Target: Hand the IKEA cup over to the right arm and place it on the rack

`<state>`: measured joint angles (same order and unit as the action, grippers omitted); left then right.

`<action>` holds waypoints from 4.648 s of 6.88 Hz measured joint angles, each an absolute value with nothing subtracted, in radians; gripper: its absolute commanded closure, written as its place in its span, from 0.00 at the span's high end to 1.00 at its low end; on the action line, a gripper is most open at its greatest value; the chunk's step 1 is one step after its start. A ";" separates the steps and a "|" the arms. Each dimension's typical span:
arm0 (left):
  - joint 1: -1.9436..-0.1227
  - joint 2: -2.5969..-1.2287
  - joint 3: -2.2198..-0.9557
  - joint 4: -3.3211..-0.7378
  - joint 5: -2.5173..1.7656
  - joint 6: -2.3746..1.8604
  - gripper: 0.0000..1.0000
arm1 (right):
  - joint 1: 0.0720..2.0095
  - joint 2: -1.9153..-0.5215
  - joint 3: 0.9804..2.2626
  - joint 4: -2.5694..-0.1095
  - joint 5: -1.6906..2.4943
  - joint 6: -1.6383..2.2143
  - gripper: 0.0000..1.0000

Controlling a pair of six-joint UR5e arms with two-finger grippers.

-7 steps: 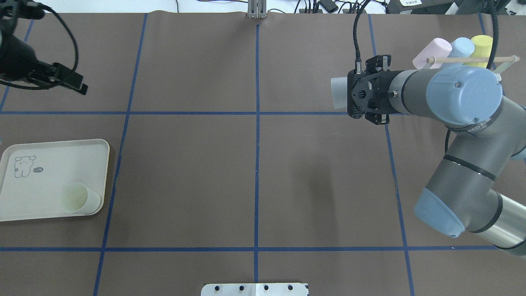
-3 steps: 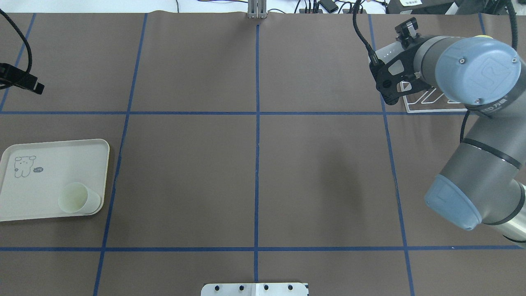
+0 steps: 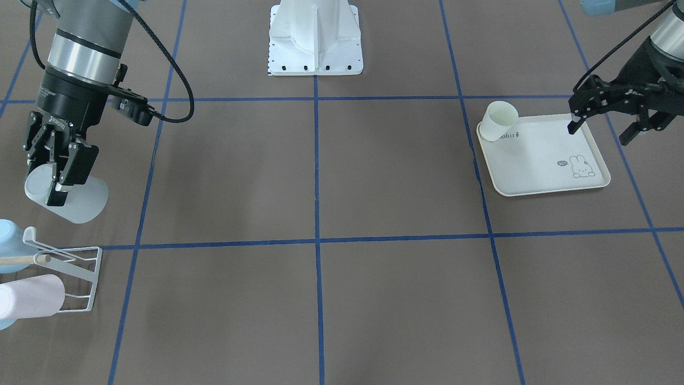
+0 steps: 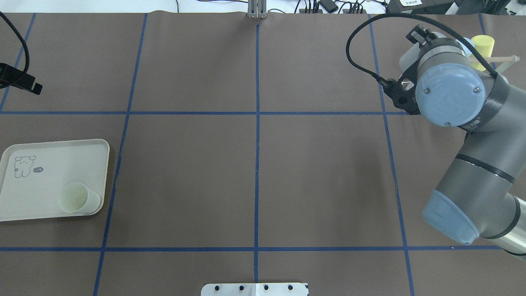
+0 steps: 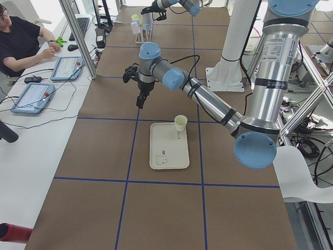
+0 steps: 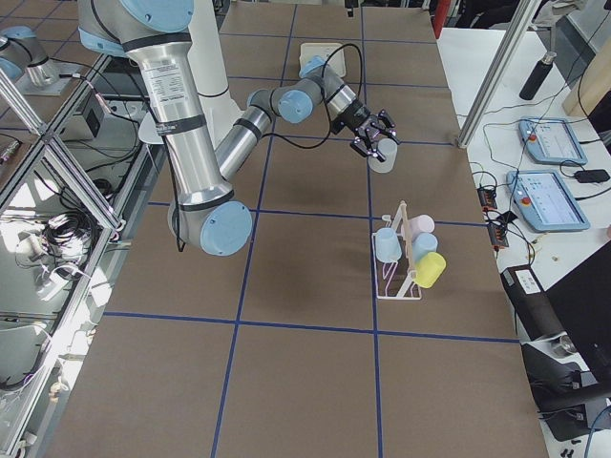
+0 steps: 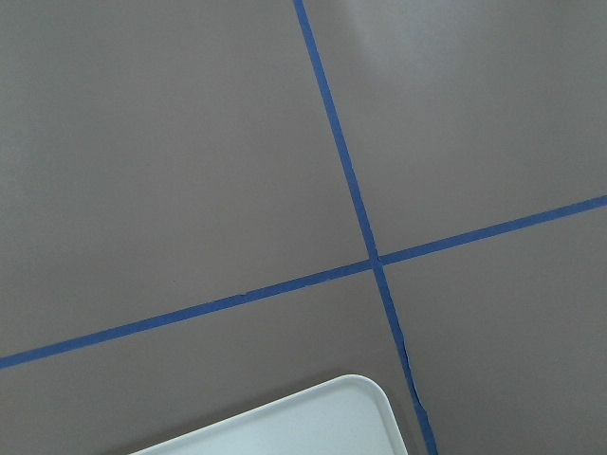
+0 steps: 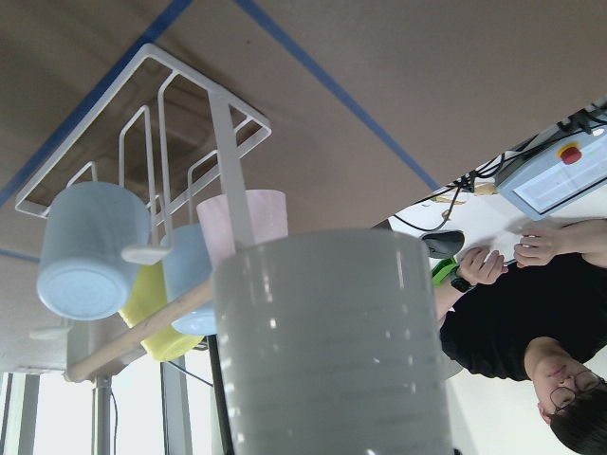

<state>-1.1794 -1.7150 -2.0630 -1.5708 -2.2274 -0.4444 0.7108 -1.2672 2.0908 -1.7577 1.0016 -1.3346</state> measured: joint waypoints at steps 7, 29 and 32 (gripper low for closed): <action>-1.172 -1.717 -2.055 -1.578 -2.230 -0.477 1.00 | 0.706 -1.374 2.031 -1.628 0.926 -1.416 0.24; -1.170 -1.720 -2.055 -1.582 -2.246 -0.506 1.00 | 0.767 -1.496 1.888 -1.254 1.053 -1.479 0.33; -1.170 -1.720 -2.052 -1.582 -2.246 -0.506 1.00 | 0.765 -1.494 1.878 -1.253 1.055 -1.479 0.53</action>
